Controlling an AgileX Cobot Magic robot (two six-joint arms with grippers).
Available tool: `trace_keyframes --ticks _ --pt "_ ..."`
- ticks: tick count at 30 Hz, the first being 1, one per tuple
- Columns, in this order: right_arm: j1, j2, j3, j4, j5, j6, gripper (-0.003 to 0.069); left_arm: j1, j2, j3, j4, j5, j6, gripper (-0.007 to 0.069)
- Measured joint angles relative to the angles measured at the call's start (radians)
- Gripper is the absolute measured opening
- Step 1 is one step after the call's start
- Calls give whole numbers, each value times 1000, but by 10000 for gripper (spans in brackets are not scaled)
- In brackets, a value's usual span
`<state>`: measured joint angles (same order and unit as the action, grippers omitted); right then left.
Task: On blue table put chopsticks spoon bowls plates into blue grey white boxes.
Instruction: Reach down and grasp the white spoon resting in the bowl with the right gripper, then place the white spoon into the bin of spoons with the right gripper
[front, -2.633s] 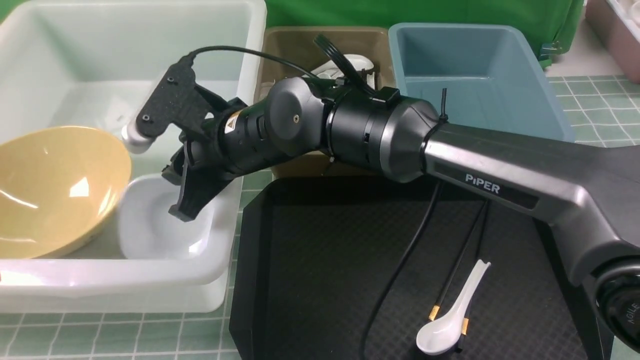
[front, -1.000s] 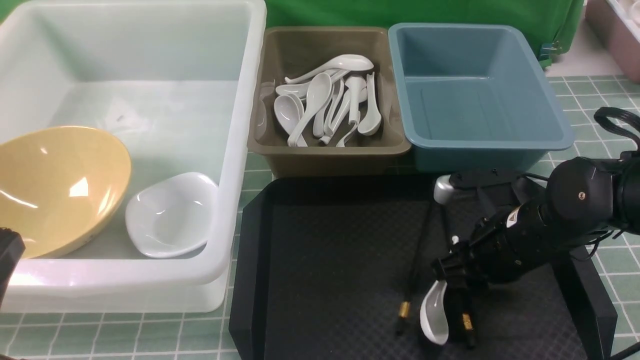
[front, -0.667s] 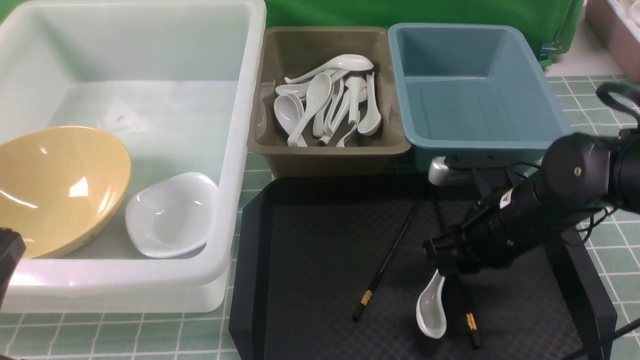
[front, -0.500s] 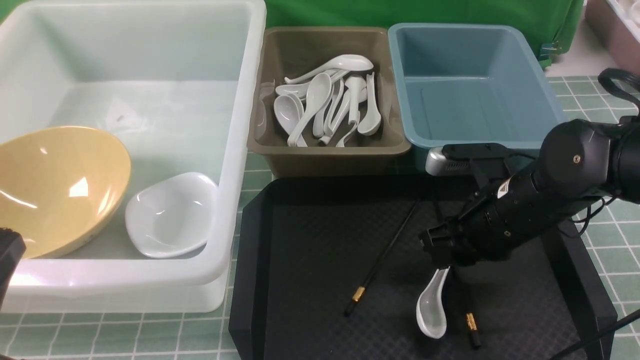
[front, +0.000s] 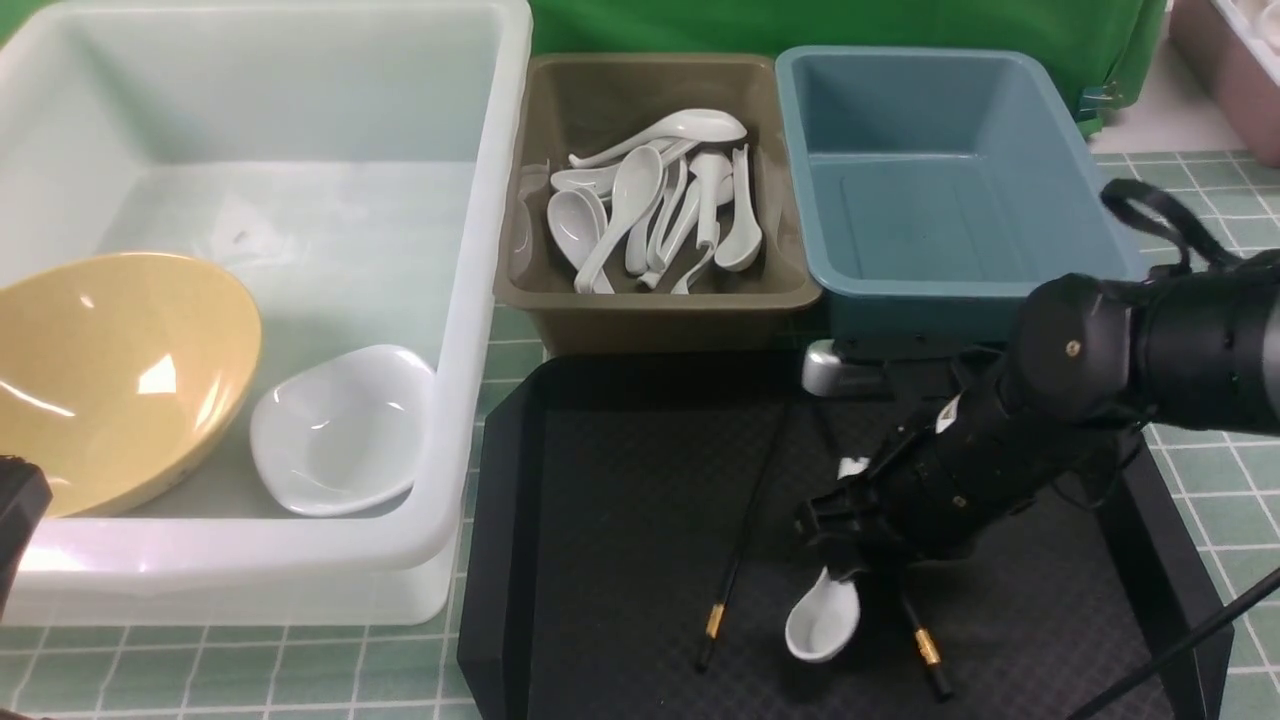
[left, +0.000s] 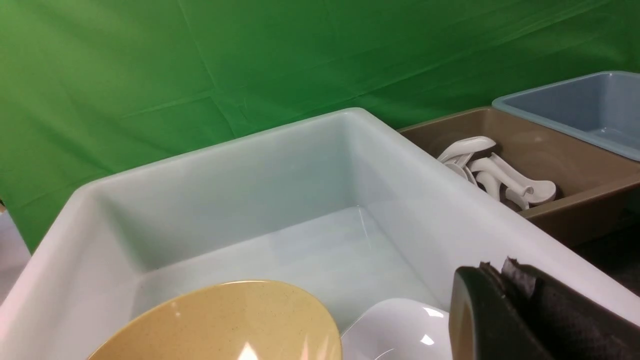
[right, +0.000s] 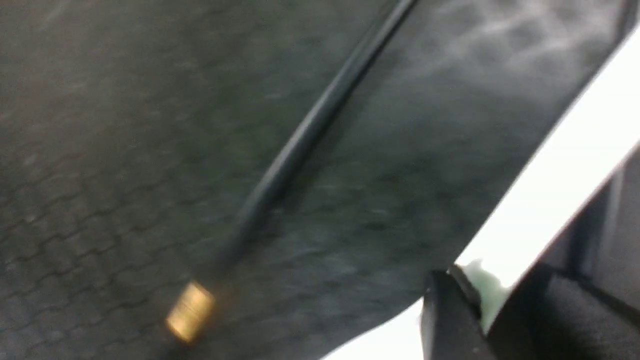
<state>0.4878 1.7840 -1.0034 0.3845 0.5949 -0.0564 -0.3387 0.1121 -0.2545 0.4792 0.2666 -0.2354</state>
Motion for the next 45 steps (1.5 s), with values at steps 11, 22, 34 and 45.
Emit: trace_keyframes --ticks 11,22,34,45 --pt "45 14 -17 5 2 -115 230 0 0 0 0 0 0 2" --pt "51 -79 -76 -15 149 -187 97 0 0 0 0 0 0 2" --pt "53 -109 -317 -22 -428 -356 97 0 0 0 0 0 0 2" --pt "2 283 -600 -15 -619 -523 207 0 0 0 0 0 0 2"
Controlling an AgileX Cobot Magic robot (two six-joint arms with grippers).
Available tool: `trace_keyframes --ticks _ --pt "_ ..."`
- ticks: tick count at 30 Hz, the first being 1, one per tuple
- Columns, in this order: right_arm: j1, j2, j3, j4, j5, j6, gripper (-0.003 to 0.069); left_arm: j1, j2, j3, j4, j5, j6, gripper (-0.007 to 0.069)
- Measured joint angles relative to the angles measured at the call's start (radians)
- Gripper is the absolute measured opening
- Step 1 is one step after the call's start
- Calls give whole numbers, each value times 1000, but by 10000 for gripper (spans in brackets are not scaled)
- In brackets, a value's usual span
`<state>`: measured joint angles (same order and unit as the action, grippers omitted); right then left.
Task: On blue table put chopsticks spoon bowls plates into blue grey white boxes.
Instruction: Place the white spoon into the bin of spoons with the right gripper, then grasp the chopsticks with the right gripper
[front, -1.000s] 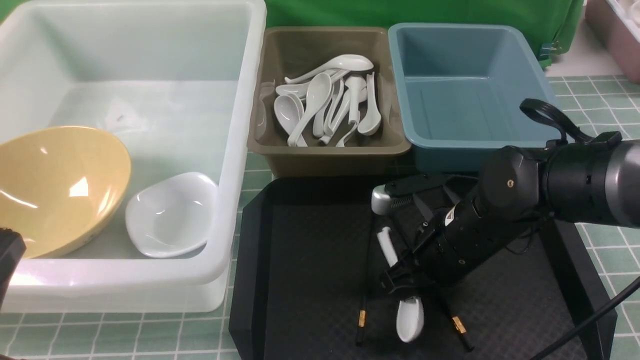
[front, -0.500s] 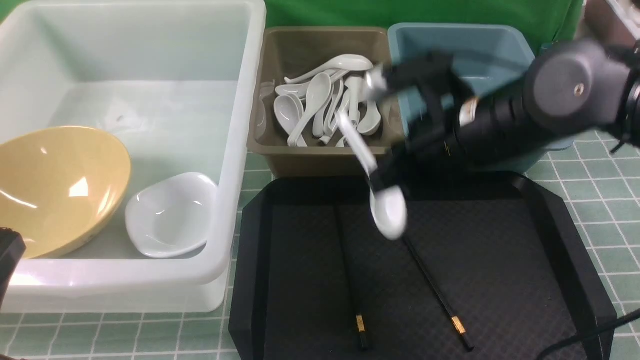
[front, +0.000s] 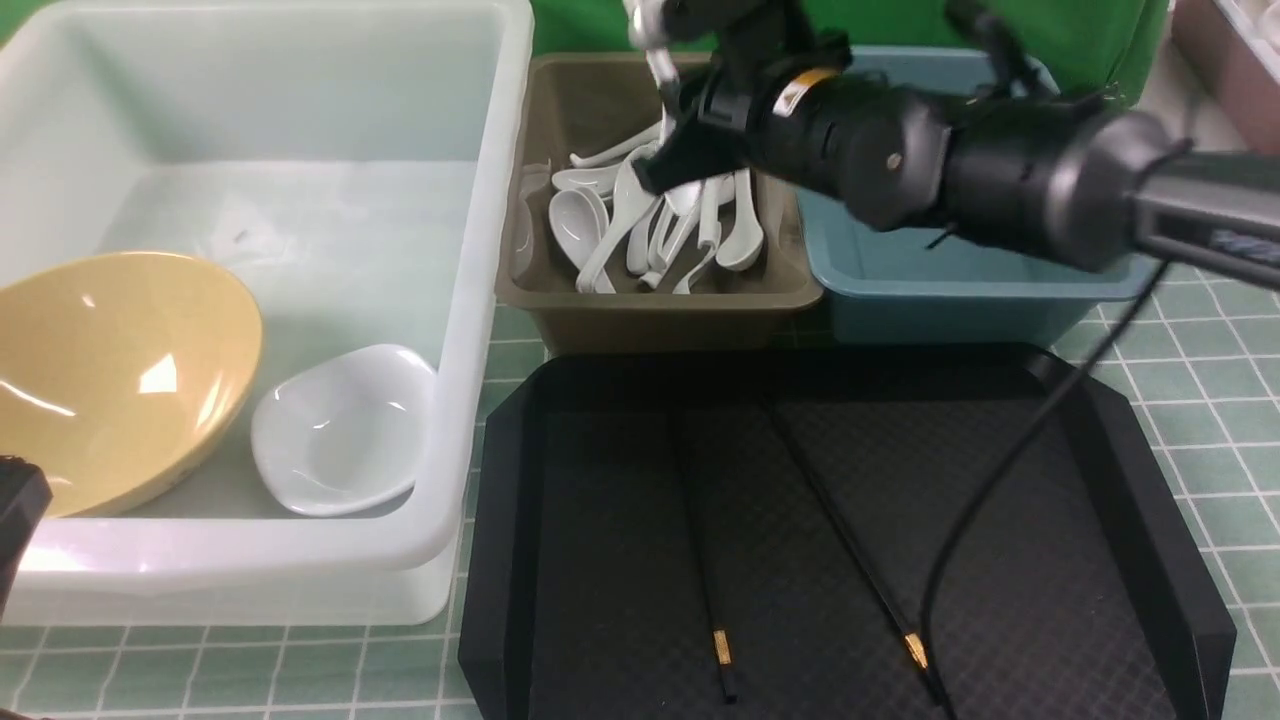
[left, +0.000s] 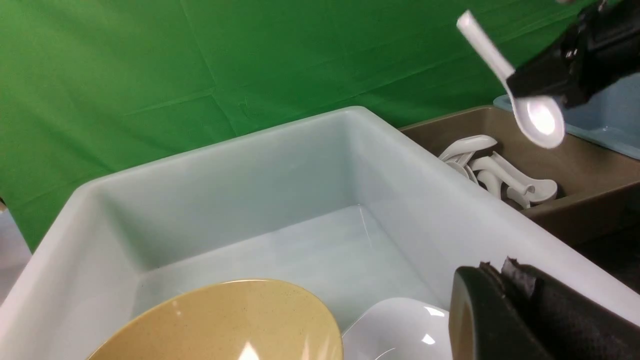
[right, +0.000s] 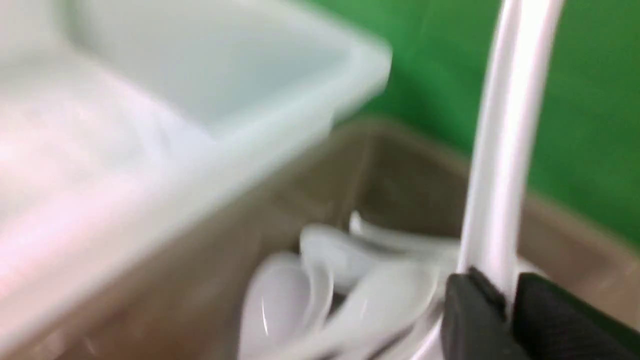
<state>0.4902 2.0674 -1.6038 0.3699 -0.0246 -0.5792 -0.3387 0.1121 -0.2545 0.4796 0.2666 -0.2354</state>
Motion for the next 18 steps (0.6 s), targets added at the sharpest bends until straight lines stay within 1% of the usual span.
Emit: trace_keyframes --ticks 2,3,4,5,6,7,8,11,12,13,16,18 --pt "-23 25 -25 0 94 0 279 0 0 0 1 0 0 2" --pt "-34 25 -33 0 141 0 300 0 0 0 2 0 0 2" --pt "-36 25 -34 0 153 0 311 0 0 0 3 0 0 2" --pt "-54 9 -49 0 268 0 337 0 0 0 4 0 0 2" --pt "-63 -9 -56 -4 360 2 347 0 0 0 4 0 0 2" --pt "-65 -14 -56 -4 380 4 348 0 0 0 4 0 0 2" --pt "-82 -59 -63 -27 571 55 347 0 0 0 4 1 0 2" --pt "-97 -126 -68 -135 887 202 299 0 0 0 4 1 0 2" --pt "-98 -131 -67 -141 927 216 290 0 0 0 4 1 0 2" --pt "-100 -144 -46 -170 1053 248 251 0 0 1 7 0 0 2" --pt "-84 -148 59 -191 1167 269 186 0 0 2 12 -10 0 2" --pt "-62 -147 126 -193 1162 271 166 0 0 2 13 -14 0 2"
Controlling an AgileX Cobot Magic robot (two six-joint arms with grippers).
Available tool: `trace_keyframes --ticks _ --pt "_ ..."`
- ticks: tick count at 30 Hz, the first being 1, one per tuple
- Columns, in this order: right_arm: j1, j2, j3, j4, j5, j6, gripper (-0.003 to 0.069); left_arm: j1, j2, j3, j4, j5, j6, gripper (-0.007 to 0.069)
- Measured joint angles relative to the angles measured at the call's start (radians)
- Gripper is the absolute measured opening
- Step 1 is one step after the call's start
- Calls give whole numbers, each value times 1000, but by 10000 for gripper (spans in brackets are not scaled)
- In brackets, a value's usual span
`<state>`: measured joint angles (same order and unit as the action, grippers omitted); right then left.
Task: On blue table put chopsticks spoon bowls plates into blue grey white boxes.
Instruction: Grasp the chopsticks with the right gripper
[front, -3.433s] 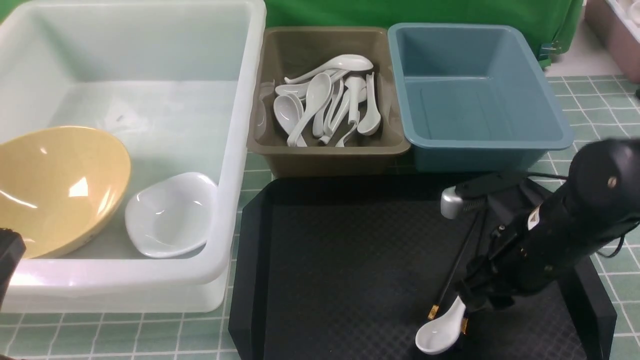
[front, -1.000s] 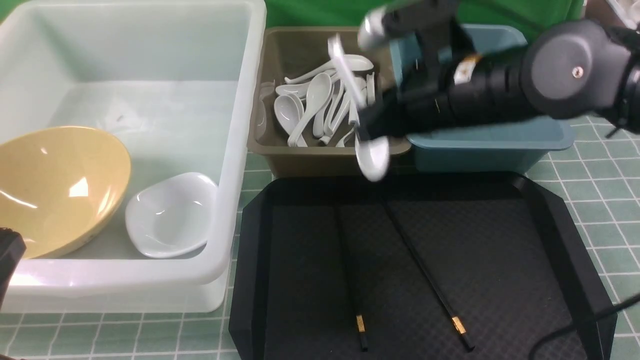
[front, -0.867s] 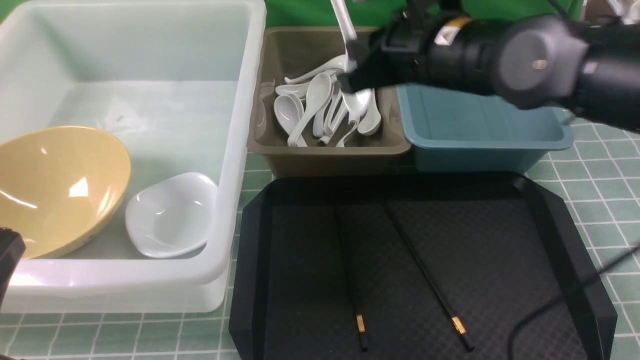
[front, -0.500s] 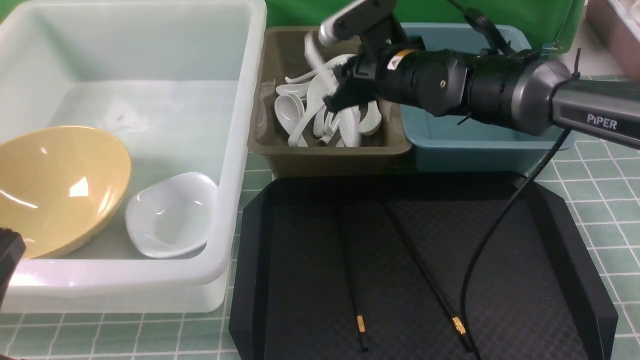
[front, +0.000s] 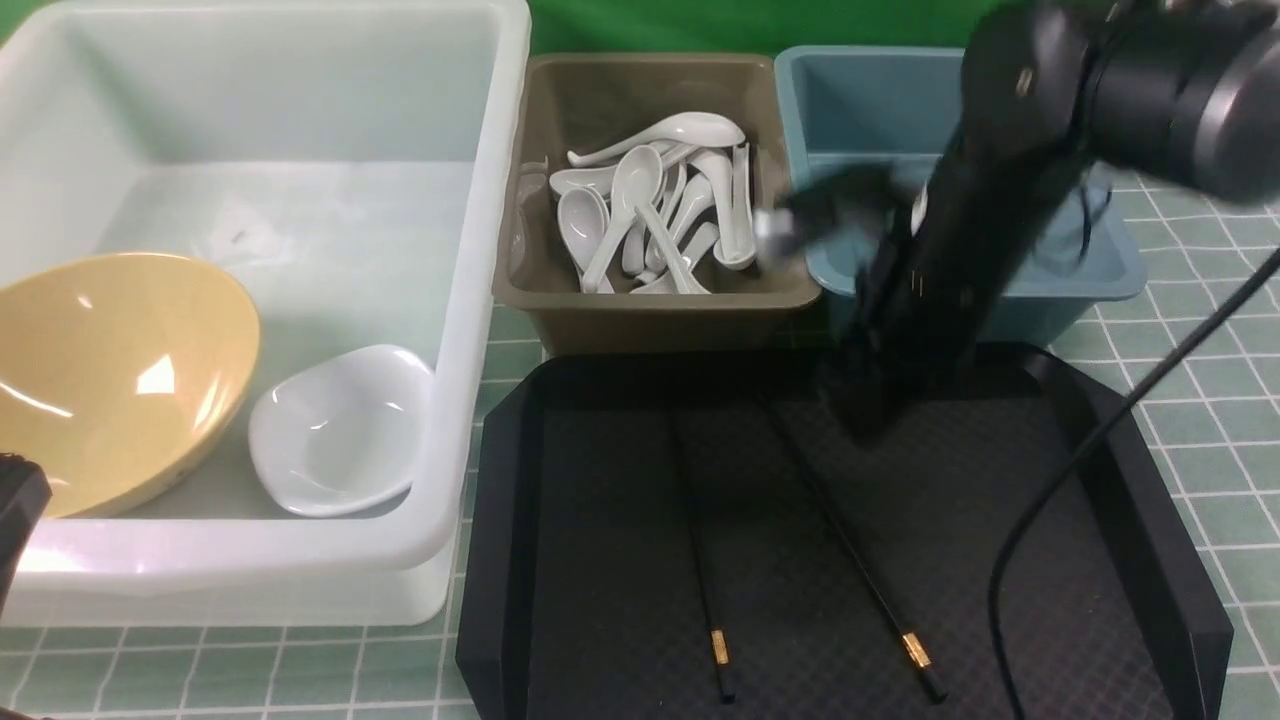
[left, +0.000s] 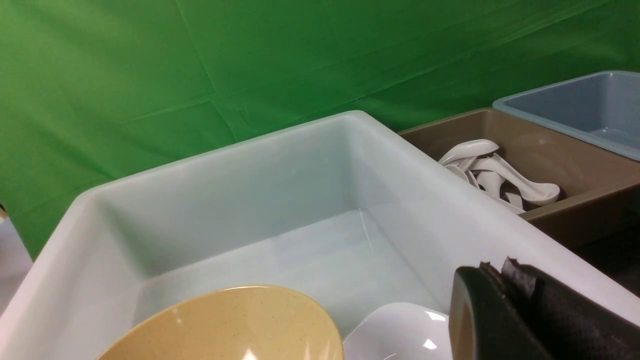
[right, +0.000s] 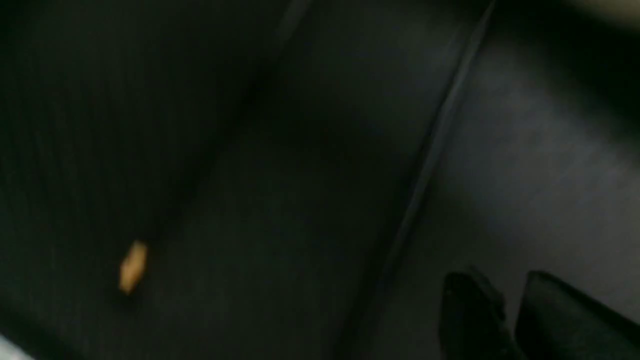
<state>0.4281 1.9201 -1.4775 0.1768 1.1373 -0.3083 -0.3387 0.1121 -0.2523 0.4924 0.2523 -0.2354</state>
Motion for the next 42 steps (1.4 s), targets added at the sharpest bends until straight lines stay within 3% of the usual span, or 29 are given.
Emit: trace_keyframes --ticks 4,15,23,34,42 --pt "45 7 95 1 -80 16 155 0 0 1 4 -14 0 2" --pt "82 63 125 -3 -183 65 232 0 0 1 26 -24 0 2" --pt "82 76 91 -9 -125 58 221 0 0 1 28 -25 0 2" --pt "82 92 47 -64 -51 93 340 0 0 1 30 -27 0 2" --pt "82 93 24 -101 18 106 347 0 0 1 31 -27 0 2"
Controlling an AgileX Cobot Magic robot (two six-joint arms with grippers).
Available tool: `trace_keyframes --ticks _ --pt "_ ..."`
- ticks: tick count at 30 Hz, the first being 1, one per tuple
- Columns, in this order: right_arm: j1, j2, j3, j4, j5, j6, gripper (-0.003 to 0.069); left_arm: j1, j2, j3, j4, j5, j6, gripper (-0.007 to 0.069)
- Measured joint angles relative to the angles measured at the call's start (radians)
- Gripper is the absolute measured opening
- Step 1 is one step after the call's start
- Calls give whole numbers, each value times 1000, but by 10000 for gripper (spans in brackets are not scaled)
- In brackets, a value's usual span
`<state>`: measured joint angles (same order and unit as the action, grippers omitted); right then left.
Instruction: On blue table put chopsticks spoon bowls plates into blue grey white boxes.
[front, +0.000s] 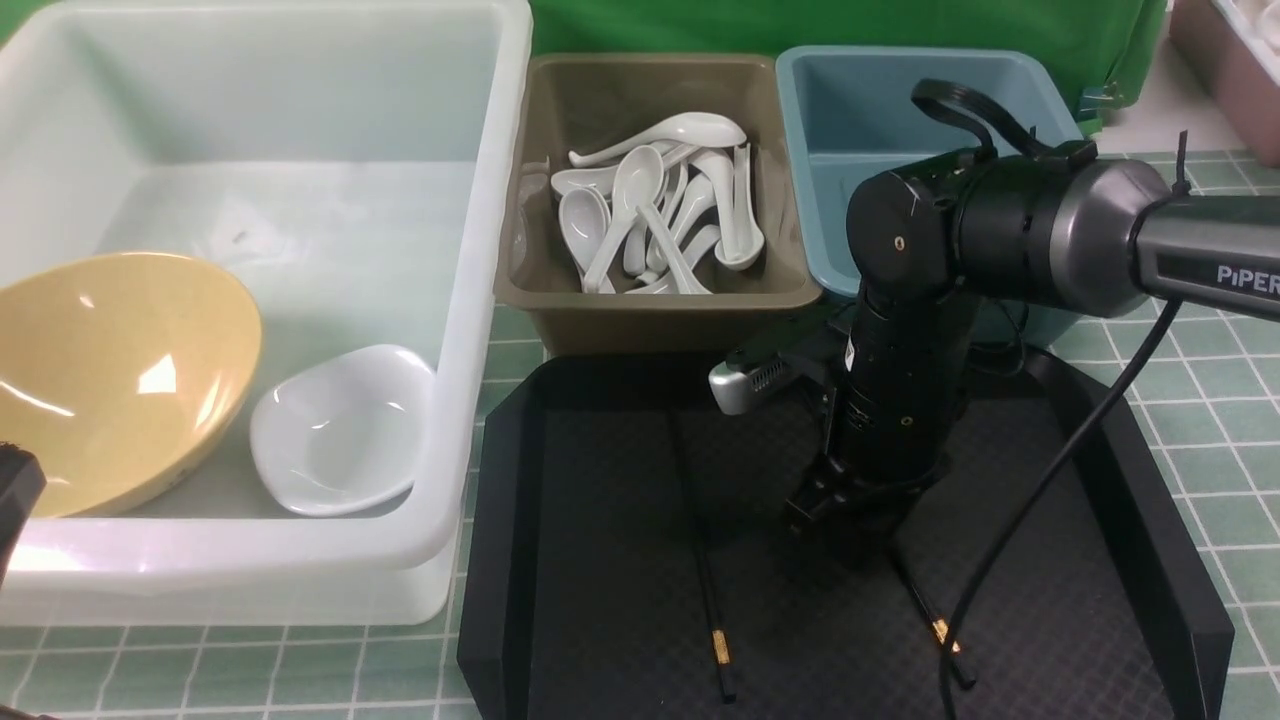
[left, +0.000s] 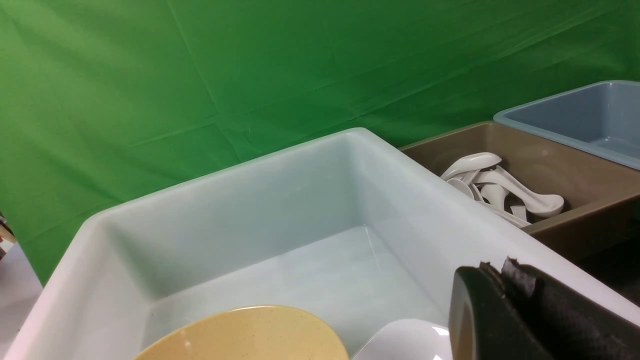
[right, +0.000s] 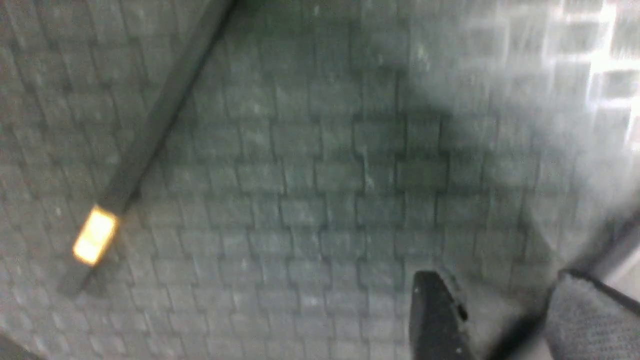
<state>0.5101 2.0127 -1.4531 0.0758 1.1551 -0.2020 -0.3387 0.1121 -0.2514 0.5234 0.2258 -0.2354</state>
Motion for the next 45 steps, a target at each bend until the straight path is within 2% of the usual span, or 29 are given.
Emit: trace_keyframes --ticks 5,11,12,14,16,18,22,26,30,32,34,37,38,39,42,45 --pt "0 -2 0 -81 10 23 347 0 0 0 0 0 0 2" --pt "0 12 2 -76 -26 36 293 0 0 0 0 -1 0 2" --pt "0 20 2 -76 -25 37 239 0 0 0 0 -1 0 2" --pt "0 20 2 -60 -25 30 208 0 0 0 0 -1 0 2" --pt "0 20 0 -16 -12 -10 123 0 0 0 0 -1 0 2" --pt "0 19 0 16 6 -37 78 0 0 0 0 -1 0 2" --pt "1 -42 0 49 41 -66 68 0 0 0 0 -1 0 2" --pt "1 -224 -14 37 25 -72 68 0 0 0 1 -1 0 2" --pt "-15 -365 -32 -49 -158 -75 68 0 0 0 1 -1 1 2" --pt "-55 -405 -36 -117 -366 -60 68 0 0 0 1 -1 1 2" --pt "-87 -406 -38 -136 -463 -56 68 0 0 0 1 -1 1 2" --pt "-175 -341 -39 -164 -772 -33 68 0 0 0 2 -1 1 2" --pt "-201 -307 -39 -166 -829 -15 69 0 0 0 2 -1 0 2" --pt "-241 -241 -39 -168 -919 56 76 0 0 0 2 -1 0 2" --pt "-291 -132 -38 -170 -931 232 130 0 0 0 2 0 0 2" --pt "-298 -101 -35 -170 -858 324 193 0 0 0 2 0 0 2"
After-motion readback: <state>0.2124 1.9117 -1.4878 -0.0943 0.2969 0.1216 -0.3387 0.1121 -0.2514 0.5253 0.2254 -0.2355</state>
